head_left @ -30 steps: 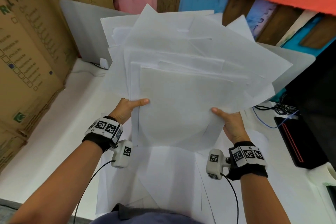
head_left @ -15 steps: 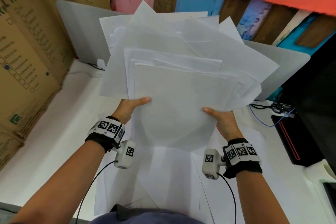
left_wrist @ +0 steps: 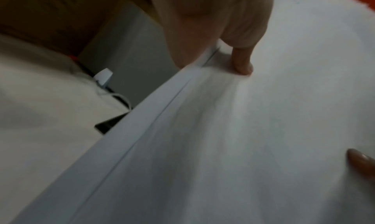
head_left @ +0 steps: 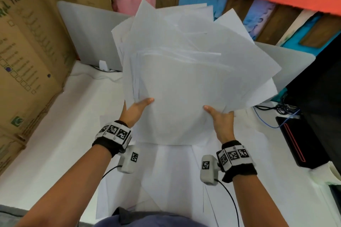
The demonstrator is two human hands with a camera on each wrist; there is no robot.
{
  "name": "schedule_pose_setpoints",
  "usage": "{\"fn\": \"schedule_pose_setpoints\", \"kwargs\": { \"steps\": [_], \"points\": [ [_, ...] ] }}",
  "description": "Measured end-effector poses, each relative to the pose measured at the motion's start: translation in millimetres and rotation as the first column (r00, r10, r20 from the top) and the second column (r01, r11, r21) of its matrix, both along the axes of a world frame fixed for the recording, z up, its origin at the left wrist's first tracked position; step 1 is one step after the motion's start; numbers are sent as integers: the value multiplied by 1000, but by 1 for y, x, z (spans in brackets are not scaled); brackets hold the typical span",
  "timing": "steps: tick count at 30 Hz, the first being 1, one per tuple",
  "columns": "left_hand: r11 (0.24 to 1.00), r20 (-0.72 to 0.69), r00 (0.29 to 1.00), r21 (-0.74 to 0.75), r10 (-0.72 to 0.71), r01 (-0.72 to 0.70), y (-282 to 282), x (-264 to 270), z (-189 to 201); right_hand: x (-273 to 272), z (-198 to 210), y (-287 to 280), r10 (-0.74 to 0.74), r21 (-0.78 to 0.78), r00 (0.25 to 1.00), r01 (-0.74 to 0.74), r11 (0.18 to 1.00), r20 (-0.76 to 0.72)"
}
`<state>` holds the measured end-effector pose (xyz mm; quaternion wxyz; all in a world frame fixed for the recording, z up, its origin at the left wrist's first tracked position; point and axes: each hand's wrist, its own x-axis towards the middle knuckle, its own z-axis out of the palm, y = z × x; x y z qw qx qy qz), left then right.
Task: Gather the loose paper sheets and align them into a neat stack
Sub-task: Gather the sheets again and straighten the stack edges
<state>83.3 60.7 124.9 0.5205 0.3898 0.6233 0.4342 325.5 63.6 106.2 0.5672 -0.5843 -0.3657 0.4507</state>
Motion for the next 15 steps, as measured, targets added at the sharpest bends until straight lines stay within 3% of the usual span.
{"fn": "schedule_pose_setpoints", "kwargs": {
  "steps": [3, 6, 9, 13, 15],
  "points": [
    [997, 46, 998, 55, 44, -46, 10, -13, 3, 12, 15, 0, 91, 31, 995, -93, 995, 49],
    [998, 176, 983, 46, -54, 47, 13, -23, -1, 23, 28, 0, 193, 61, 981, -192, 979, 2],
    [993, 160, 981, 58, -109, 101, 15, -18, -7, 23, 29, 4, 256, 86, 966, -252, 964, -34],
    [992, 158, 987, 123, -32, 13, 20, -20, -10, 22, 13, 3, 344, -57, 934, -351, 935, -99],
    [989, 178, 984, 147, -22, -4, 21, -21, -13, 18, 7, 2, 305, -79, 951, -308, 948, -46]
  ]
}}
